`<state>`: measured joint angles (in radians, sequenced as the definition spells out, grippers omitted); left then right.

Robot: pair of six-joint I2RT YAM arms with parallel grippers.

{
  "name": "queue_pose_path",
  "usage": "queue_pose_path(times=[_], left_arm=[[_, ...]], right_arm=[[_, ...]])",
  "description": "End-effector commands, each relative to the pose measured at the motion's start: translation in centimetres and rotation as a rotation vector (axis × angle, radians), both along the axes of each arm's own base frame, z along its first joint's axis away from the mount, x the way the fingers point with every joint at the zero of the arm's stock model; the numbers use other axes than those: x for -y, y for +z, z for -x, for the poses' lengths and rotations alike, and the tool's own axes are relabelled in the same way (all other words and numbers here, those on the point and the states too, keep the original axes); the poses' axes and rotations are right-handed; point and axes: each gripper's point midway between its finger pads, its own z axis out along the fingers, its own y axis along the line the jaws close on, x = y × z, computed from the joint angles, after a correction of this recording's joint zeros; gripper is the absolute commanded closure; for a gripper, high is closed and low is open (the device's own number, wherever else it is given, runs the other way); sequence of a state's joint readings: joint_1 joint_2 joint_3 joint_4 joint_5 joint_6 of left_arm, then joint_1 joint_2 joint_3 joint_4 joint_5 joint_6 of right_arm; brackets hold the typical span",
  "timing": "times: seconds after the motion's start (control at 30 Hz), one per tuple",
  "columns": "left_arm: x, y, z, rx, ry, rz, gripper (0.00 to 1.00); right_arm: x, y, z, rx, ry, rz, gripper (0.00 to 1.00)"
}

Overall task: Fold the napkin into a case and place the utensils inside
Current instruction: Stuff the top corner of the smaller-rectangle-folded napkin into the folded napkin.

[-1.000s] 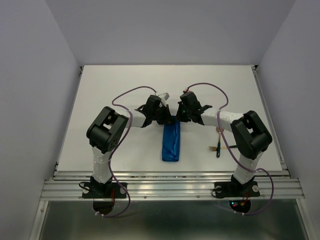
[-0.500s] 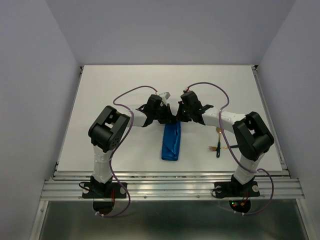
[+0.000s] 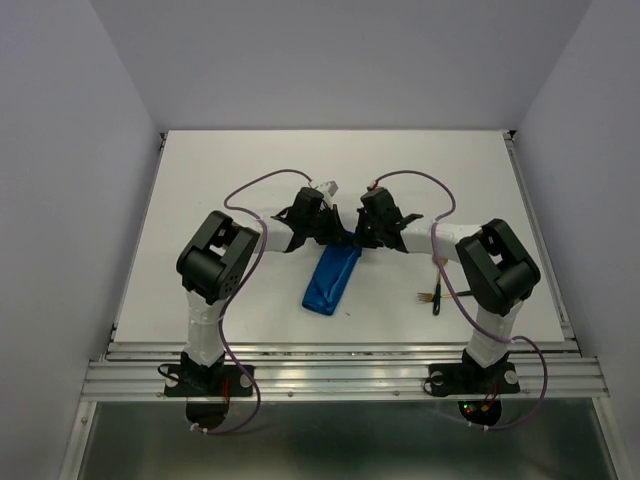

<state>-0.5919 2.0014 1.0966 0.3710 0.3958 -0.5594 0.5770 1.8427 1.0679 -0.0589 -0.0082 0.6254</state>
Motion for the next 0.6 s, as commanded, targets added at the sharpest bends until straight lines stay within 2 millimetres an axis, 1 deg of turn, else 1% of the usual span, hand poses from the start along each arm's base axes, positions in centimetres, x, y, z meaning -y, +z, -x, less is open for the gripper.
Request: queue_pose_path(times=[0.0, 0.1, 0.2, 0.23, 0.3, 0.33, 0.4, 0.43, 0.53, 0.57], left_arm=[[0.3, -0.4, 0.4, -0.010, -0.009, -0.015, 1.00], [0.4, 0.1, 0.6, -0.012, -0.017, 0.000, 1.00], [0.4, 1.4, 1.0, 0.002, -0.026, 0.018, 1.00], [0.3, 2.5, 1.0, 0.021, -0.028, 0.024, 1.00], [0.1, 3.4, 1.2, 0.028, -0.035, 0.018, 1.00], [0.1, 4.6, 1.3, 0.053, -0.046, 0.023, 1.00], [-0.2, 5.5, 1.6, 0.059, -0.056, 0.017, 1.00], [-0.3, 6.6, 1.7, 0.079, -0.061, 0.022, 1.00], [-0.9, 7.5, 2.3, 0.088, -0.062, 0.017, 1.00], [-1.0, 7.5, 2.5, 0.085, -0.061, 0.014, 1.00]], right_arm=[[-0.9, -2.5, 1.1, -0.065, 0.037, 0.009, 0.99], [-0.8, -2.7, 1.0, -0.070, 0.034, 0.016, 0.97], [-0.5, -3.0, 1.0, -0.071, 0.018, 0.027, 0.97], [-0.5, -3.0, 0.9, -0.071, 0.016, 0.031, 0.97], [-0.3, -3.4, 1.0, -0.081, 0.011, 0.041, 0.97], [-0.3, -3.5, 1.0, -0.082, 0.009, 0.044, 0.97], [-0.3, -3.7, 0.9, -0.084, 0.006, 0.047, 0.97], [-0.3, -3.7, 0.8, -0.083, 0.006, 0.049, 0.97], [-0.4, -3.6, 0.7, -0.083, 0.009, 0.049, 0.97], [-0.5, -3.6, 0.6, -0.080, 0.009, 0.047, 0.97]])
